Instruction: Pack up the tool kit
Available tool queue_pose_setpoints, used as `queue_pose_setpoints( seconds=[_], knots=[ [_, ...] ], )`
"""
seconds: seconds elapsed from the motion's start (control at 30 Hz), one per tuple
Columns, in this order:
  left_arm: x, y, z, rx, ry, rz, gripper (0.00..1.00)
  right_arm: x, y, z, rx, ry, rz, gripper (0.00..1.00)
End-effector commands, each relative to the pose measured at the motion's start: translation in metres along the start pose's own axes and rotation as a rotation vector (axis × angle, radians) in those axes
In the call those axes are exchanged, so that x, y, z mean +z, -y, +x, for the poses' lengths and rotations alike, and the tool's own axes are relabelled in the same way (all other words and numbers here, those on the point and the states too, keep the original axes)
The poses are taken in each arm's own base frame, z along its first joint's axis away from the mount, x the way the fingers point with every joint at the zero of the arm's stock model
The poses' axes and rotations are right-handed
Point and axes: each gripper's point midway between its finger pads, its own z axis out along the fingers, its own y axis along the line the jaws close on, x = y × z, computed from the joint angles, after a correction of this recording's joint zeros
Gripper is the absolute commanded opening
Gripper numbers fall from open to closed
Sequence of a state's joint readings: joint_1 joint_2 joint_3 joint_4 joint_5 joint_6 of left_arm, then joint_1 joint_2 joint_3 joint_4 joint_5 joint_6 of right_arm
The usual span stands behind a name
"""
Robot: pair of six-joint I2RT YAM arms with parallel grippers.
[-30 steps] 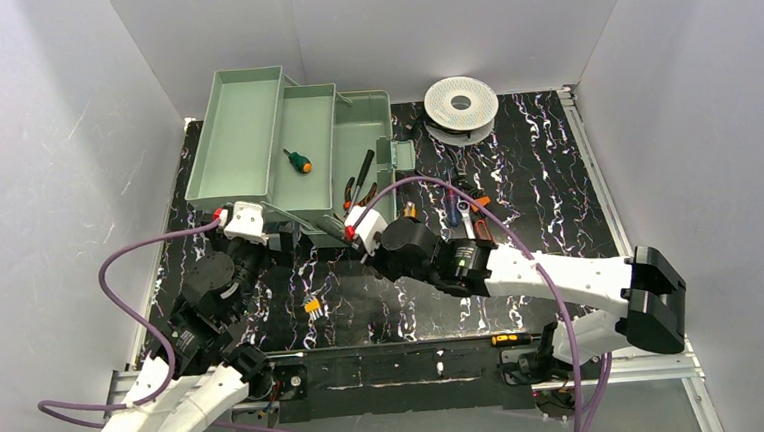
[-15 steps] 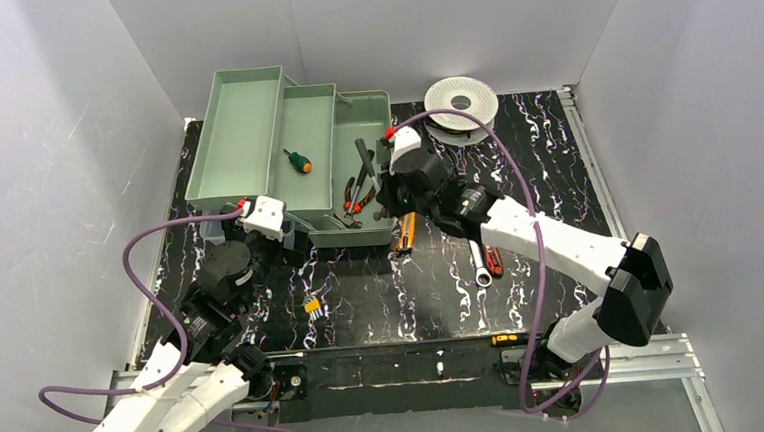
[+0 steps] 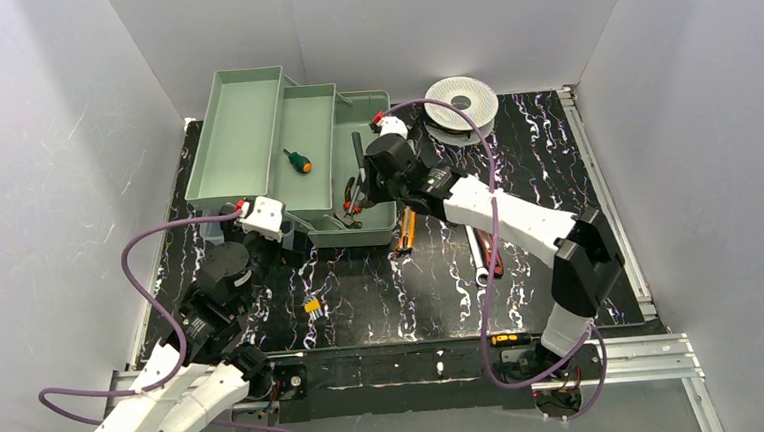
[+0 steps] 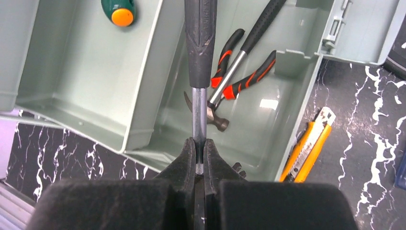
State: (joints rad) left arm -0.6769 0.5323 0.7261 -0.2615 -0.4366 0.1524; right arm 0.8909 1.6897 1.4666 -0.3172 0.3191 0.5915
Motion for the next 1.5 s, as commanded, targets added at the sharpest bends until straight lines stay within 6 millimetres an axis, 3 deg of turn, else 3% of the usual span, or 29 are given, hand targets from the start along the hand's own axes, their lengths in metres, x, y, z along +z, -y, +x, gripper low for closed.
queue_pose_setpoints(
  seconds=[0.0, 0.17, 0.27, 0.37, 0.47, 0.53, 0.7, 0.9, 1.1, 1.3, 1.47],
  knots=[
    [-0.002, -0.004, -0.001, -0.002, 0.016, -0.014, 0.98, 0.012, -0.007, -0.029, 0.095, 0.058, 0.011, 0.01],
    [-0.004, -0.005, -0.001, -0.004, 0.021, -0.018, 0.98, 0.042, 0.007, -0.015, 0.154, 0.006, 0.063, 0.01],
    [-0.004, -0.006, -0.002, -0.005, 0.025, -0.022, 0.98, 0.062, 0.0, -0.005, 0.162, -0.035, -0.003, 0.02],
    [-0.003, -0.005, -0.001, 0.0, 0.018, -0.019, 0.98, 0.07, -0.009, 0.004, 0.176, -0.115, -0.107, 0.18],
    [-0.001, -0.004, 0.001, 0.005, 0.009, -0.017, 0.98, 0.063, -0.011, 0.001, 0.179, -0.139, -0.152, 0.5],
    [0.0, -0.003, 0.001, 0.008, 0.005, -0.017, 0.98, 0.054, -0.01, -0.003, 0.13, -0.125, -0.166, 0.65],
    [0.002, -0.002, 0.003, 0.014, 0.001, -0.013, 0.98, 0.013, 0.007, -0.019, 0.06, -0.033, -0.169, 0.68],
    [0.005, 0.009, 0.004, 0.028, -0.005, 0.044, 0.98, -0.036, 0.076, -0.024, 0.007, 0.053, -0.027, 0.66],
    [0.01, 0.022, 0.006, 0.038, -0.028, 0.107, 0.98, -0.061, 0.152, -0.002, 0.016, 0.003, 0.152, 0.66],
    [0.014, 0.04, 0.004, -0.034, -0.098, 0.178, 0.98, -0.083, 0.203, 0.022, 0.069, 0.023, 0.282, 0.87],
    [0.017, 0.07, -0.004, -0.122, -0.168, 0.285, 0.97, -0.094, 0.246, 0.04, 0.169, -0.01, 0.423, 0.88]
  ],
)
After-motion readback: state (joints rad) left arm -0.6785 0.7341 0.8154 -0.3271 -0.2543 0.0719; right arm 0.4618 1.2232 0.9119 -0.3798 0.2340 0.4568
